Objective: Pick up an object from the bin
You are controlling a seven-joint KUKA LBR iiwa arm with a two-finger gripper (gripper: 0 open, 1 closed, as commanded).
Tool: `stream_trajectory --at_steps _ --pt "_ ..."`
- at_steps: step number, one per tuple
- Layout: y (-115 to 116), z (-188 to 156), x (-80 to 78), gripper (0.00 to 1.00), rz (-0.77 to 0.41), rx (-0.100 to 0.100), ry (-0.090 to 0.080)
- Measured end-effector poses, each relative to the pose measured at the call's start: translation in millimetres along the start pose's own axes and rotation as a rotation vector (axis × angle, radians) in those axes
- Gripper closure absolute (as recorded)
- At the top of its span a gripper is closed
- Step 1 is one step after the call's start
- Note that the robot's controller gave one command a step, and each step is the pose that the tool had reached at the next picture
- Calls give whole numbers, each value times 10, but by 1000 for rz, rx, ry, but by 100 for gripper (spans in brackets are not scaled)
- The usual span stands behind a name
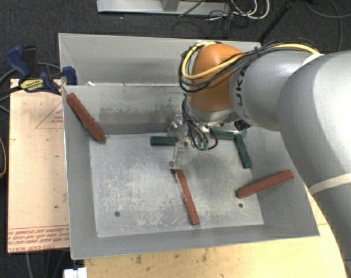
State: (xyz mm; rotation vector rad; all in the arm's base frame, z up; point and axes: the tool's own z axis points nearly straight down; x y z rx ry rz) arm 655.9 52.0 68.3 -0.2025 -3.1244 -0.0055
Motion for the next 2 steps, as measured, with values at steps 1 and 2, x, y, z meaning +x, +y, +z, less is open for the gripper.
stream_trajectory --at_steps 1,2 --pt "17 -34 -24 100 -5 0 -15" --pt "-185 -1572 -14 100 69 -1 -24"
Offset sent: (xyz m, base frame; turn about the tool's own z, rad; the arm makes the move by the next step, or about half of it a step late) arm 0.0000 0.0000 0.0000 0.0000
